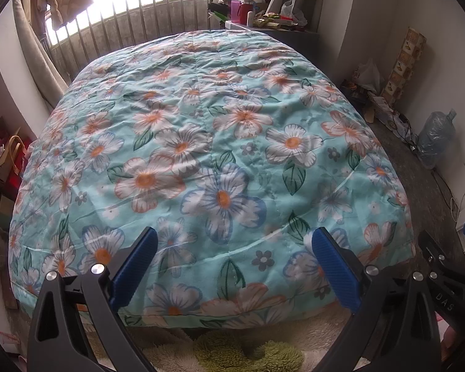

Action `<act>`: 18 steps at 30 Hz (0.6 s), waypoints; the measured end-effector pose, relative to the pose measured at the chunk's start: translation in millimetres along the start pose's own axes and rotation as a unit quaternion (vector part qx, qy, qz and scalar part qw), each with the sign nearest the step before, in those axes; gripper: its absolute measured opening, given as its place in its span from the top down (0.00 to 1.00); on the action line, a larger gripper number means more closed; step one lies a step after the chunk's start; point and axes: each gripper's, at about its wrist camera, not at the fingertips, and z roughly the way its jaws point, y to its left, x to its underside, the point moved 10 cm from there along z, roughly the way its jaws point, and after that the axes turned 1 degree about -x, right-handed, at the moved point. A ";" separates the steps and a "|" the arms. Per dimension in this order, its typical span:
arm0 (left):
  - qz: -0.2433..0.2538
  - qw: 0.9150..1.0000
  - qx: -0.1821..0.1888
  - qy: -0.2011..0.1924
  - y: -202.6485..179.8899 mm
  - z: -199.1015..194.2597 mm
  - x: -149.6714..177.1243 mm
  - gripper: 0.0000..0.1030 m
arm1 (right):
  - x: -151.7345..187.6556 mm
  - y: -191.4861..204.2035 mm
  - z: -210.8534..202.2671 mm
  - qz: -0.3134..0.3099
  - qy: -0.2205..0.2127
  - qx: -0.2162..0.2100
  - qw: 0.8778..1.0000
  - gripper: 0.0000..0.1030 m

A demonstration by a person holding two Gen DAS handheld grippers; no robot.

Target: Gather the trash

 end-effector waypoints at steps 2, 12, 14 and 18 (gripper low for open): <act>0.000 1.000 0.000 0.000 0.1 0.3 0.1 0.05 | 0.0 0.3 0.0 0.000 0.000 -0.001 1.000 0.08; -0.002 1.000 -0.001 0.002 2.0 1.5 0.5 0.05 | 0.1 1.5 -1.0 0.001 -0.001 0.001 1.000 0.08; -0.002 1.000 -0.002 0.002 2.6 1.7 0.5 0.05 | 0.0 1.6 -1.3 0.001 -0.001 0.001 1.000 0.08; -0.002 1.000 -0.002 0.002 2.8 1.9 0.8 0.05 | 0.1 2.0 -1.2 0.002 0.000 0.001 1.000 0.08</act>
